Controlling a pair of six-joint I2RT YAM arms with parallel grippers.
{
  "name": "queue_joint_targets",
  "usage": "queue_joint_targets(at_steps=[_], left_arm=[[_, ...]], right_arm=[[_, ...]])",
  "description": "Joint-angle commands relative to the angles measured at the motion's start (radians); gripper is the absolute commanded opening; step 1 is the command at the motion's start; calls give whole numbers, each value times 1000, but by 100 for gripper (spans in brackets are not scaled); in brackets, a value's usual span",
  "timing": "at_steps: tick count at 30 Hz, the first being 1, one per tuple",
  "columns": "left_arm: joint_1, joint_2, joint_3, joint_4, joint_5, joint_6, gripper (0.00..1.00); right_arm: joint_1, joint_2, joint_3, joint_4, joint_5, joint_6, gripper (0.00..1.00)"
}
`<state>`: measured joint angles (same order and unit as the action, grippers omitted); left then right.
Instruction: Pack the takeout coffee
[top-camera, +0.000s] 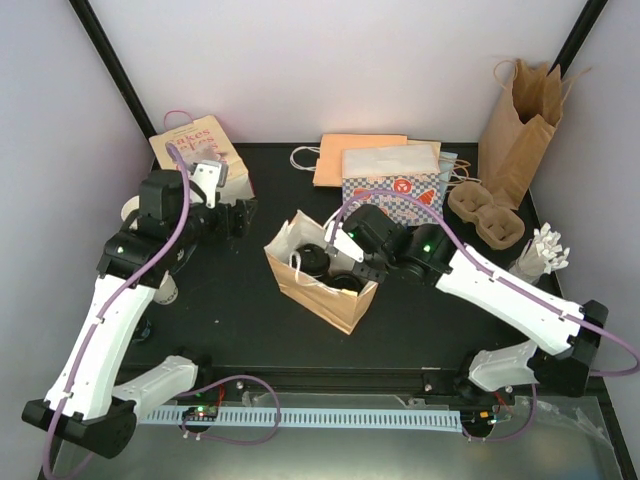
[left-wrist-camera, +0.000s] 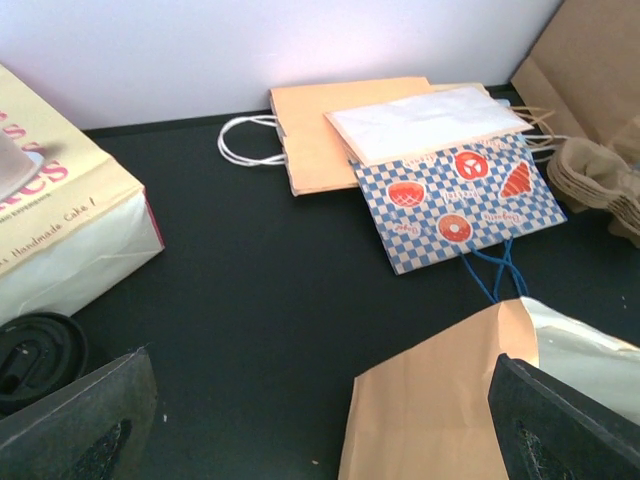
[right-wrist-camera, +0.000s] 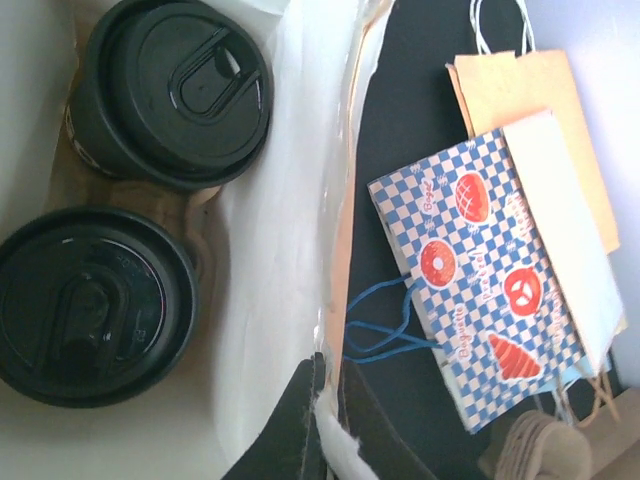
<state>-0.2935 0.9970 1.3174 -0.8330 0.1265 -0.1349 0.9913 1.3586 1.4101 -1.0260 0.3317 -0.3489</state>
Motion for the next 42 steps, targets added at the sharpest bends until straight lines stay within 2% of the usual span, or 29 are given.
queue_joint_targets(at_steps=[1,5,11,17,19,23,30,32,36,39,42], left_arm=[[8,-33,-55,51,72,-10,93],[8,-35,-107,79,112,-31,93],[8,-37,-159,126,127,-93,94],[7,-92,-222,245,405,-29,94],[6,-115,-251,299,458,2,94],[-3,-139,-286,347,502,86,94],[-64,-144,-263,349,490,268,92],[-110,-134,-247,314,486,368,91],[-214,-84,-180,219,385,523,91],[-232,-37,-125,177,356,595,88],[-234,-1,-74,124,401,671,85]], right_arm=[[-3,-43,-57,62,-14,-153,1],[22,-64,-114,70,-54,-152,1],[86,-124,-211,113,-35,-149,1],[88,-179,-215,141,-40,-145,1],[90,-191,-218,144,-41,-154,1],[90,-198,-229,136,-24,-172,1],[90,-215,-222,117,-29,-206,1],[91,-225,-220,126,-38,-226,1],[91,-222,-203,142,-43,-262,1],[90,-193,-164,139,-45,-277,1],[90,-165,-121,134,-61,-290,1]])
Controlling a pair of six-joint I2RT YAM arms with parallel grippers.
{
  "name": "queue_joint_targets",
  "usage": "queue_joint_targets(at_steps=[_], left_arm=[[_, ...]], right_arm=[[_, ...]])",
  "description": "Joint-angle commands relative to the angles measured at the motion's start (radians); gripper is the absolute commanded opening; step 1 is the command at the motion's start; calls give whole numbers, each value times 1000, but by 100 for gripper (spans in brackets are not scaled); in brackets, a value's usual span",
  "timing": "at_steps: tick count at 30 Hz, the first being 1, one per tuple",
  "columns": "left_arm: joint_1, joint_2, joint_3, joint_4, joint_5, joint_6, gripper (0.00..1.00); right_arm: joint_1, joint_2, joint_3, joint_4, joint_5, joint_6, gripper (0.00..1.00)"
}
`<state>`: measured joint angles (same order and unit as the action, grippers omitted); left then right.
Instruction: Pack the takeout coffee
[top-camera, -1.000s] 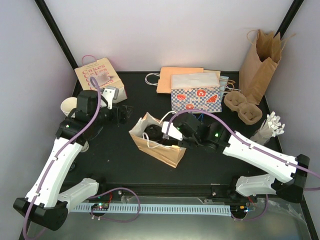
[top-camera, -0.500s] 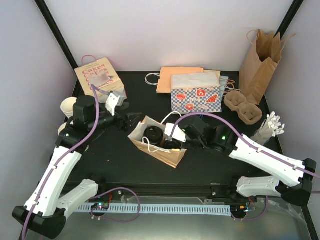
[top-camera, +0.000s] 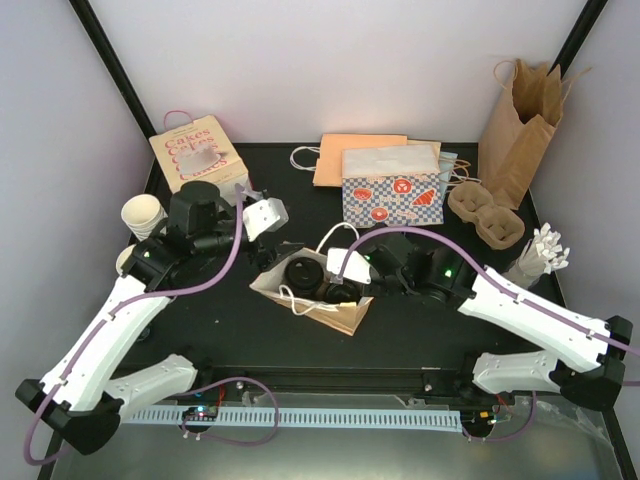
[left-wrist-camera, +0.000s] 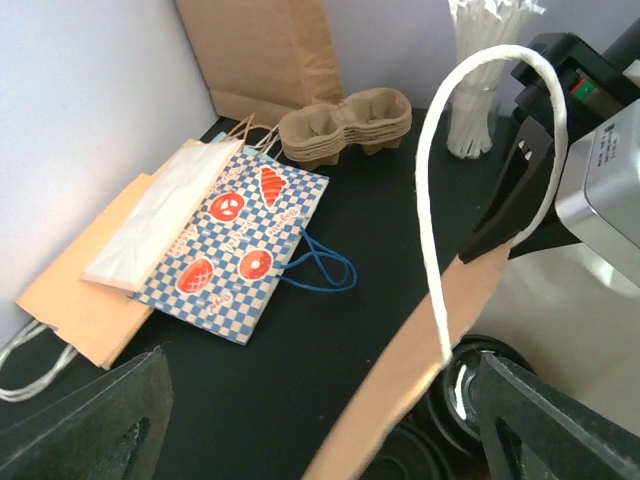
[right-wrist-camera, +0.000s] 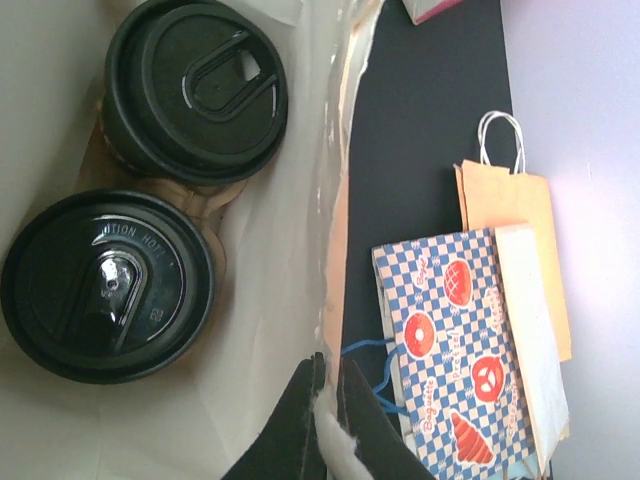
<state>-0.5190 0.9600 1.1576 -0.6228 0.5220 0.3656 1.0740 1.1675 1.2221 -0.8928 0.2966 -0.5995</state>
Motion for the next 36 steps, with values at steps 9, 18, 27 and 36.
queue_joint_targets(at_steps=[9,18,27,36], left_arm=[[-36,145,203,-327,66,289,68],[-117,79,122,-328,81,223,57],[-158,60,96,-246,-175,176,57],[-160,75,92,-314,-166,200,43]], right_arm=[[8,45,99,25,-36,-62,1],[9,41,104,31,-41,-65,1],[29,34,97,32,-49,-63,1],[43,37,96,39,-40,-64,1]])
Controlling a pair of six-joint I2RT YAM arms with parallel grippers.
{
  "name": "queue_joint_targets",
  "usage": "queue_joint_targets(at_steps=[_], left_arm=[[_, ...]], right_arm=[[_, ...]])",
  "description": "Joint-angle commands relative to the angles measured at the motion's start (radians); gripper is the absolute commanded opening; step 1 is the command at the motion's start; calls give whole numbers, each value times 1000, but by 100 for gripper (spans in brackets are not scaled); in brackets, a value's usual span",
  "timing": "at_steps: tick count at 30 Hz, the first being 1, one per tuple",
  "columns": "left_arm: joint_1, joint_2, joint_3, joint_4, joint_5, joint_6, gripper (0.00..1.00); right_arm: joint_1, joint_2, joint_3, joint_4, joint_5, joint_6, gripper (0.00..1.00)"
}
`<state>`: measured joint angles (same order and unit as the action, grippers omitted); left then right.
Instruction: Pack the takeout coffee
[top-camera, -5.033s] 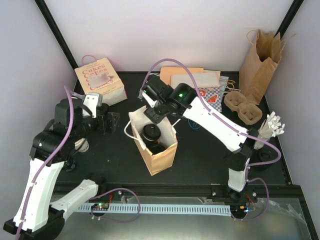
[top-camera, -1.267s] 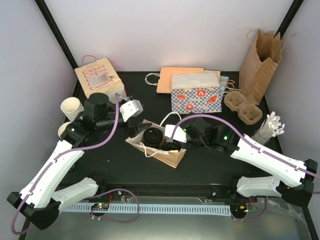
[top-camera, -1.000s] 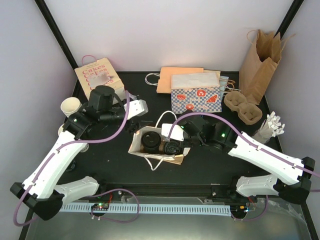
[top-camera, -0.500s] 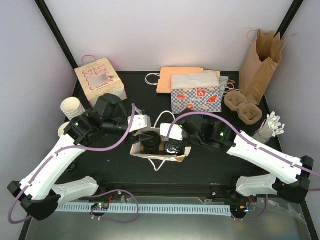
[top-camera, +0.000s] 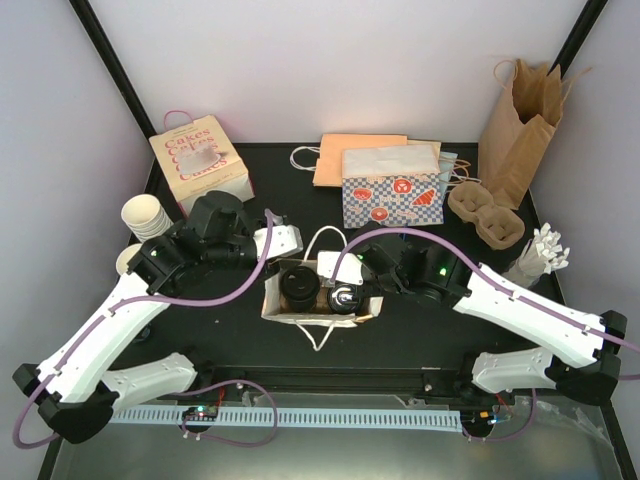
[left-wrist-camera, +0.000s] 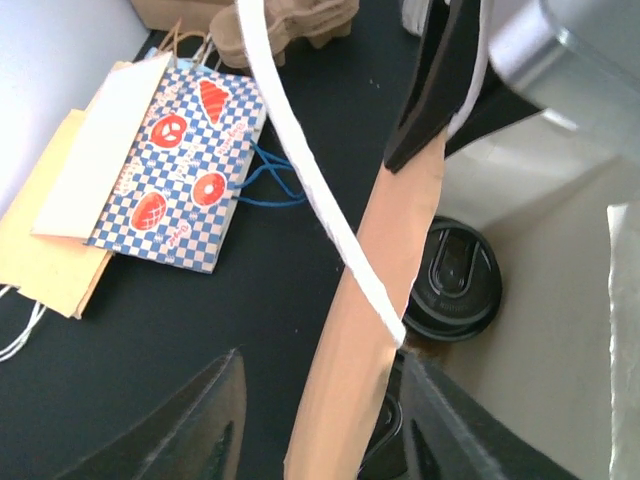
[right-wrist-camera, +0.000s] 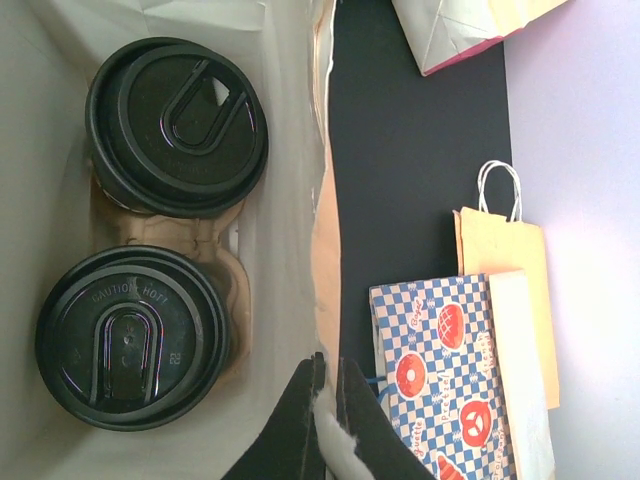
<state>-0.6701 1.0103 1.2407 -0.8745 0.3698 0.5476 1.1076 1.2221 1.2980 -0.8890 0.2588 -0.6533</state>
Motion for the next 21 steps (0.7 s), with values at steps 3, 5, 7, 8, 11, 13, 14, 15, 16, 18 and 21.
queue_joint_targets(at_steps=[3,5,7,8,11,13,14,15,16,18,21], left_arm=[[-16,38,7,-111,-21,40,37],[-21,34,2,-105,-49,35,33],[-23,28,9,-89,-74,23,20],[-23,27,20,-85,-81,14,13],[-29,21,44,-75,-74,-14,2],[-36,4,35,-61,-72,-16,2],[-40,-5,26,-48,-75,-20,1],[-43,-16,12,-26,-83,-26,1],[-43,-28,-1,-9,-85,-34,2],[-45,-55,-35,35,-85,-51,2],[-48,-88,-80,77,-71,-66,2]], right_arm=[[10,-19,22,45,-1,-16,1],[11,-18,26,46,-5,-18,1],[11,-18,30,46,-6,-20,1],[12,-20,29,47,-6,-20,2],[13,-28,26,48,-4,-18,7],[14,-36,26,50,8,-5,12],[14,-42,27,52,11,5,15],[14,-53,31,50,12,19,18],[14,-58,42,37,9,36,22],[24,-69,74,-1,9,75,33],[58,-88,99,-55,31,133,51]])
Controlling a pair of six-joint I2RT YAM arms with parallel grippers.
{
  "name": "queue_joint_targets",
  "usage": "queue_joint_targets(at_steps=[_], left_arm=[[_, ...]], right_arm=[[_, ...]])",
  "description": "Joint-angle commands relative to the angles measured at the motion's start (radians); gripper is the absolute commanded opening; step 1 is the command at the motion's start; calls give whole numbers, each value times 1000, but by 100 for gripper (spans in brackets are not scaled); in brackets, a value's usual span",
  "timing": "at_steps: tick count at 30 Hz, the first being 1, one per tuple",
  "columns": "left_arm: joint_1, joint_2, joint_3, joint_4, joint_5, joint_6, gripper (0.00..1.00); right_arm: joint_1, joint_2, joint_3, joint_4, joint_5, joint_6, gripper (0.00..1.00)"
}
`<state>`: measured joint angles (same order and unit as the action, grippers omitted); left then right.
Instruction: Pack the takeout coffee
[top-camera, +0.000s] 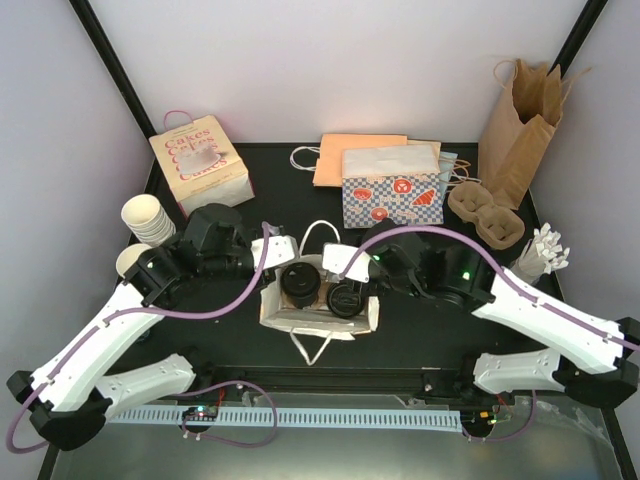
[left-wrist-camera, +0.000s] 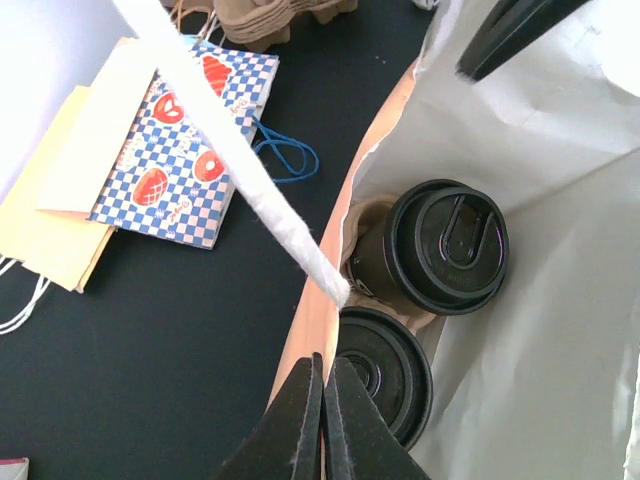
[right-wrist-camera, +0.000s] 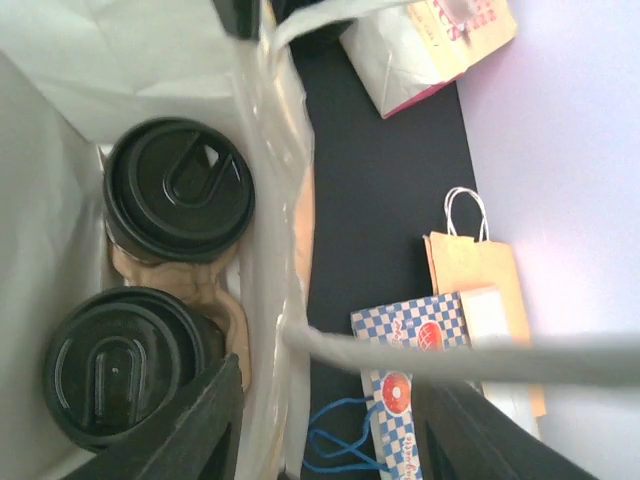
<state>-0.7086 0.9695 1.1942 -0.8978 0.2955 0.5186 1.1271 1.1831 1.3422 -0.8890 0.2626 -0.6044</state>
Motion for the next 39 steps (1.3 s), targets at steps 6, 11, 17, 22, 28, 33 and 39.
queue_joint_targets(at_steps=[6,11,17,22,28,33,39], left_arm=[[-20,-43,-59,85,8,-39,2],[-27,-46,-61,91,9,-66,2],[-41,-43,-54,91,4,-103,1],[-53,-39,-51,87,-3,-125,2],[-60,-44,-45,84,-8,-164,2],[-66,-61,-49,90,-6,-195,2],[-70,-99,-81,130,-14,-244,2]], right_arm=[[88,-109,75,-105,22,201,62],[139,-145,89,-126,-91,267,68],[241,-107,101,-116,-127,346,86],[260,-39,103,-91,-108,395,86],[291,53,49,-81,30,389,84],[295,138,10,-60,79,399,82],[295,163,-80,-44,129,413,79]])
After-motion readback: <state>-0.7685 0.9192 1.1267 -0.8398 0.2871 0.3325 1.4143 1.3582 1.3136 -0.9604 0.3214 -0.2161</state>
